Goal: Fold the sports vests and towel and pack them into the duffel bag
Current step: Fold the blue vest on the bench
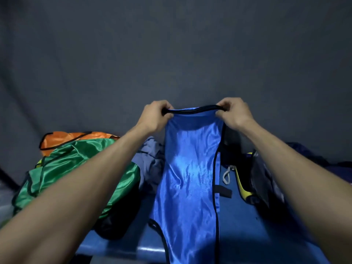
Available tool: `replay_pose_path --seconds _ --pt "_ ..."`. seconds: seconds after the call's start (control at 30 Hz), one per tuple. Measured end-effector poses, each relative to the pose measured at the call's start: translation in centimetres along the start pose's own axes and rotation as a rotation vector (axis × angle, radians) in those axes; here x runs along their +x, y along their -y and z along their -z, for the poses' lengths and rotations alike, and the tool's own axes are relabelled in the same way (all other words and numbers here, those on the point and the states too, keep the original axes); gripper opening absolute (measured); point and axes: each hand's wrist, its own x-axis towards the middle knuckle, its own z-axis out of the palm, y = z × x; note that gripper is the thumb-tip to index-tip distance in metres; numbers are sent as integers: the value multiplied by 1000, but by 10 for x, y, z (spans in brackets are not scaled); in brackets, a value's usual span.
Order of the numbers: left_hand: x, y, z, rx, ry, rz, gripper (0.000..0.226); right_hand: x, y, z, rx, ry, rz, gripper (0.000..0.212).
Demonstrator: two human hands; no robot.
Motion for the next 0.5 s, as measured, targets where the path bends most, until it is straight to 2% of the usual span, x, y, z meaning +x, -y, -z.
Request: replay_pose_path --seconds 0.17,0.27,0.33,0.4,0.43,0.5 --pt "7 -3 1 -23 -28 -60 4 11 -6 1 44 -27 76 9" --pt "5 -2 11 93 48 -81 6 1 0 12 104 -15 137 9" --pt "3 -5 24 253 93 -80 8 -9 14 21 133 8 171 13" --pt "3 -16 40 392 158 -89 19 -18 31 32 117 44 229 9" --pt "1 -26 48 383 205 -105 29 -23 41 37 103 70 256 8" --pt "-4 -53 64 217 290 -146 47 -35 65 50 77 119 319 9"
